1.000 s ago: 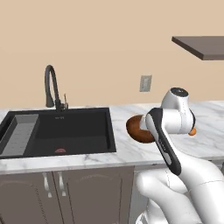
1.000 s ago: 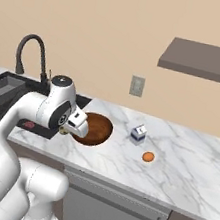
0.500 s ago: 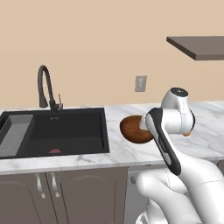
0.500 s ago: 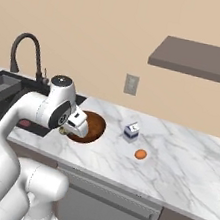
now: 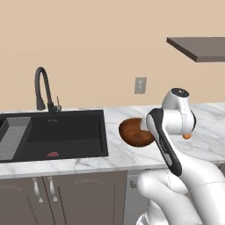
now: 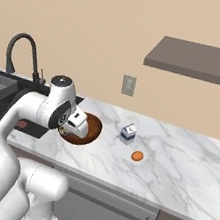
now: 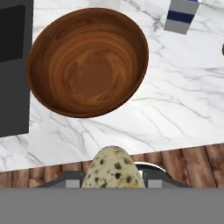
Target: Gather the eggs and milk located in the vicinity of the sink area and place them right next to the bowl.
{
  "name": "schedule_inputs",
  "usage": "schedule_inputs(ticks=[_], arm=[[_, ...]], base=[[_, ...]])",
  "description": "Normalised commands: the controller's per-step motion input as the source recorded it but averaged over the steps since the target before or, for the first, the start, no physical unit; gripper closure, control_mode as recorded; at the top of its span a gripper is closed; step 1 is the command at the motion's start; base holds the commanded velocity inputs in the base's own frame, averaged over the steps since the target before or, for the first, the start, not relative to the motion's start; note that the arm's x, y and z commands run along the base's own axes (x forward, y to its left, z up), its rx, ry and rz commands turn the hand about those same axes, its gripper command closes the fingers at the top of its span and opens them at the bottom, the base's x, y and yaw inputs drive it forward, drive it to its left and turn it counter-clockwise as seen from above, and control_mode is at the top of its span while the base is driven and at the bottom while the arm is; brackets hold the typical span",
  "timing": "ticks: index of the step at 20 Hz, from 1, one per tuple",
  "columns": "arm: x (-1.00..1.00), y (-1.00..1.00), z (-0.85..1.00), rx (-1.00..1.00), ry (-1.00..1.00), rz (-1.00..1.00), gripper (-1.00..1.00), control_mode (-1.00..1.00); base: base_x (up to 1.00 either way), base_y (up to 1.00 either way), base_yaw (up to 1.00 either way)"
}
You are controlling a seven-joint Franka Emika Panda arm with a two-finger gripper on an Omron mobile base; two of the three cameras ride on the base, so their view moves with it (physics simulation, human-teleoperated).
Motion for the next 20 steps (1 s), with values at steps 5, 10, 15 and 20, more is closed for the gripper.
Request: schedule_inputs(ticks=[5, 10, 15, 20], arm=[[0.00, 0.00, 0.00, 0.00, 0.00, 0.00, 1.00, 1.00], [0.00, 0.00, 0.00, 0.00, 0.00, 0.00, 1.00, -1.00], [0.00, 0.09, -0.01, 0.00, 0.00, -0.05, 1.00, -1.00], [0.00, 0.31, -0.09, 0.00, 0.00, -0.07, 1.00, -1.00]], base=[[0.09, -0.28, 0.00], [0.00, -0.05, 0.00], [0.00, 0.00, 0.00], [0.00, 0.00, 0.00]])
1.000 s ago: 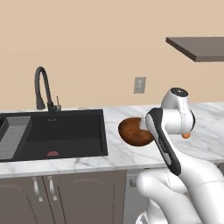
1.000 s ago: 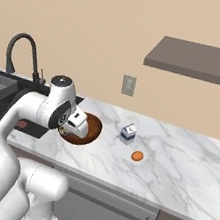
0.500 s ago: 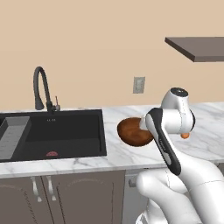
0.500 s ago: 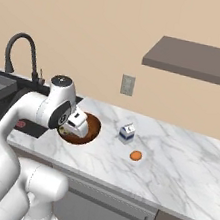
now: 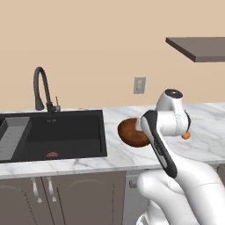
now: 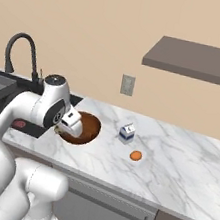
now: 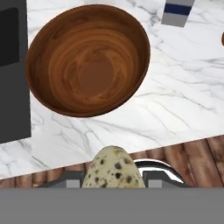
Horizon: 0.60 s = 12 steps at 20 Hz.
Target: Gather the eggs and milk located in the vicinity of the sink area and place them right next to the bowl.
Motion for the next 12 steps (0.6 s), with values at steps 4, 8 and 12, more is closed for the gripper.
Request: schedule_inputs(ticks=[4, 8, 12], arm=[[0.00, 0.40, -0.11, 0.00, 0.00, -0.08, 1.00, -1.00], [0.00, 0.40, -0.13, 0.00, 0.00, -0.08, 1.00, -1.00], [0.00, 0.38, -0.12, -0.01, 0.00, -0.07, 1.00, -1.00]], base=[[0.00, 0.00, 0.00], [0.00, 0.00, 0.00], [0.00, 0.00, 0.00]])
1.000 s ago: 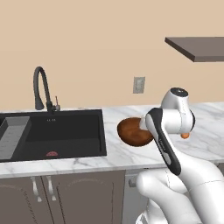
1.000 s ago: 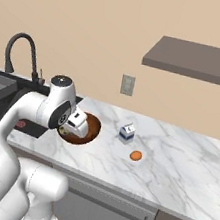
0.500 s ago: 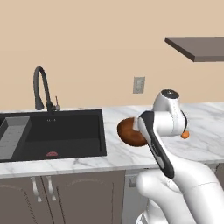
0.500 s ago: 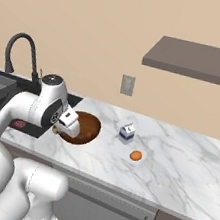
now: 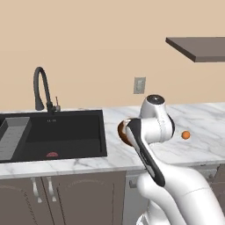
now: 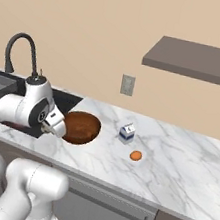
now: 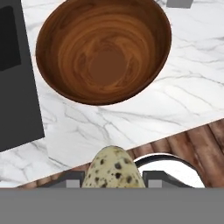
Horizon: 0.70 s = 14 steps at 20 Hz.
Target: Gather the eggs and milk located in the vicinity of the sink area and place them right next to the bowl.
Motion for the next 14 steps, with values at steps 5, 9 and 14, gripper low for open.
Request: schedule_inputs(ticks=[5, 9, 14], arm=[[0.03, 0.34, -0.20, -0.04, 0.00, -0.05, 1.00, -1.00], [0.14, 0.26, -0.27, -0.05, 0.00, -0.03, 1.00, -1.00], [0.28, 0.23, -0.25, -0.04, 0.01, -0.06, 1.00, -1.00]], base=[[0.00, 0.00, 0.00], [0.00, 0.00, 0.00], [0.00, 0.00, 0.00]])
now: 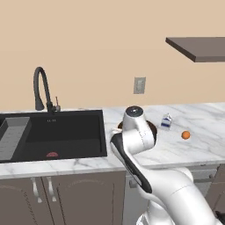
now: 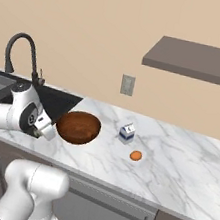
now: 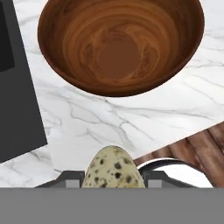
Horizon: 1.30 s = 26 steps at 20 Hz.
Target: Gather the eggs and milk located in the vicinity of the sink area and place them right next to the bowl.
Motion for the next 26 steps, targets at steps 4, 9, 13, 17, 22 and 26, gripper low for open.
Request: schedule_inputs(ticks=[4, 9, 13, 17, 22, 26], arm=[[0.35, 0.20, -0.21, -0.02, 0.04, -0.09, 1.00, -1.00], [0.32, 0.20, -0.18, 0.00, 0.08, -0.10, 1.00, -1.00], [0.30, 0.09, -0.16, 0.00, 0.07, -0.10, 1.00, -1.00], [0.31, 0.00, -0.21, 0.00, 0.04, -0.05, 1.00, -1.00], [0.27, 0.00, -0.28, -0.01, 0.01, -0.02, 1.00, -1.00], [0.21, 0.00, -0.34, -0.02, 0.00, 0.00, 1.00, -1.00]], base=[[0.00, 0.00, 0.00], [0.00, 0.00, 0.00], [0.00, 0.00, 0.00], [0.00, 0.00, 0.00], [0.00, 0.00, 0.00], [0.00, 0.00, 0.00]])
